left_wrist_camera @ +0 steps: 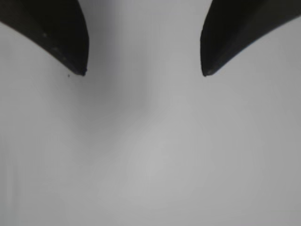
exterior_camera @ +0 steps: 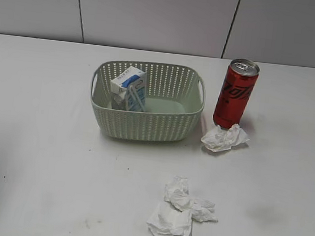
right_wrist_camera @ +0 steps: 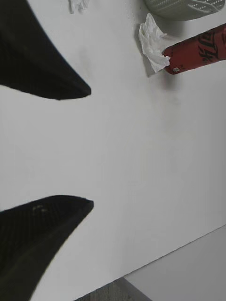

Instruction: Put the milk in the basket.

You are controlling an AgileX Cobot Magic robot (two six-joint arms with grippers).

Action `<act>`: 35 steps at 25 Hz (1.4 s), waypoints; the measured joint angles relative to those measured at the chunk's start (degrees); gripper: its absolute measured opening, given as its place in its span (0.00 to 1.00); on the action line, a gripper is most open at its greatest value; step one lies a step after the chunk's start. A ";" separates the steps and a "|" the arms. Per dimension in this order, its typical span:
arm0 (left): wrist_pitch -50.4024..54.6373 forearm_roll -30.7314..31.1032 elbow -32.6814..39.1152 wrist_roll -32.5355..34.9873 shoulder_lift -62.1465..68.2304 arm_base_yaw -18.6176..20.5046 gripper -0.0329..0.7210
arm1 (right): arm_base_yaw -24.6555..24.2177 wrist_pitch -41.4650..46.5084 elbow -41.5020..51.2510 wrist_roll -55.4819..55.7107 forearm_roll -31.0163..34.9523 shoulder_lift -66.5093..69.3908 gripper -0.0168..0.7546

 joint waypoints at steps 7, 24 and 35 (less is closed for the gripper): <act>-2.95 -0.22 20.45 0.00 -16.43 0.00 0.77 | 0.00 0.00 0.00 0.00 0.00 0.00 0.67; -8.27 -3.64 41.28 0.00 -64.19 0.00 0.77 | 0.00 0.00 0.00 0.00 0.00 0.00 0.67; -8.74 -3.81 41.49 0.00 -80.59 0.00 0.75 | 0.00 -0.06 0.00 0.00 0.00 0.00 0.67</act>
